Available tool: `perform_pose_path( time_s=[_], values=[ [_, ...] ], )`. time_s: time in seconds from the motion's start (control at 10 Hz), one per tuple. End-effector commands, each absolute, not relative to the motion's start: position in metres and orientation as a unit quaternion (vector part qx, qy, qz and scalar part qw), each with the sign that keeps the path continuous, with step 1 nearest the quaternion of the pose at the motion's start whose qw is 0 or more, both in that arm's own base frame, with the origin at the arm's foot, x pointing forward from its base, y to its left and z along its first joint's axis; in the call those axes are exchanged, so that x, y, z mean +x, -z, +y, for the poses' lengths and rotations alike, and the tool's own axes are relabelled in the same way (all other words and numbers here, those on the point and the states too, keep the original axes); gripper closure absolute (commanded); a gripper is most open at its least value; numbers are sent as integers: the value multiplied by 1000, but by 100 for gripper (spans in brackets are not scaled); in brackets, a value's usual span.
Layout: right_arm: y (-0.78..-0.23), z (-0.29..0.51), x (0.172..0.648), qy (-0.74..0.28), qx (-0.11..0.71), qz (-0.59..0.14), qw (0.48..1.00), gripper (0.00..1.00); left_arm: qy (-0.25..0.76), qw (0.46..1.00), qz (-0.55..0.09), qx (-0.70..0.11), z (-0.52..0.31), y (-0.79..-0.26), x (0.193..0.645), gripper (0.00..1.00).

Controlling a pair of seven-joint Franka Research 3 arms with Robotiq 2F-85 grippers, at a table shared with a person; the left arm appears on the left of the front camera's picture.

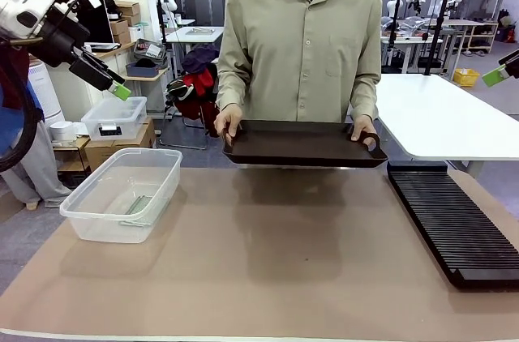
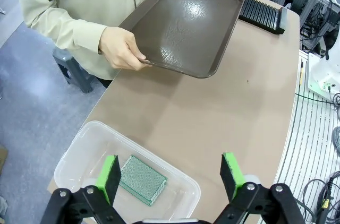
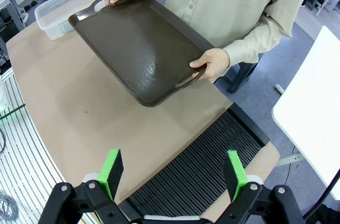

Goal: Sort PCBs into racks and boxes based on the side picked up.
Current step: If the short side of the Blank PCB is picked up, insert it into the PCB Rack ; if the long side is picked up, place it in the Organizing box.

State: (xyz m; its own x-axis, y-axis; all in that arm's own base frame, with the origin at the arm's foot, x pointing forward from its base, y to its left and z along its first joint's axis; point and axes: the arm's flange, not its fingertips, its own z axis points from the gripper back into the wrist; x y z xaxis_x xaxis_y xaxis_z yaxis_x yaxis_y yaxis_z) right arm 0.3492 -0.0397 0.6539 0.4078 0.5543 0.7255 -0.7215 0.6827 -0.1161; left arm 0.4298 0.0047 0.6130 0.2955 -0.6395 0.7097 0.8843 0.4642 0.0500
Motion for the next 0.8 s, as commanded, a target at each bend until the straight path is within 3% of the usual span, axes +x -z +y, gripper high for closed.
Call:
perform_pose_path(
  time_s=[0.0,0.7],
  values=[
    [-653,-38,350,-386,114,-386,830,0,486,785,-341,-179,5,-613,429,0],
    [-653,-38,350,-386,114,-386,830,0,486,785,-341,-179,5,-613,429,0]
  ],
)
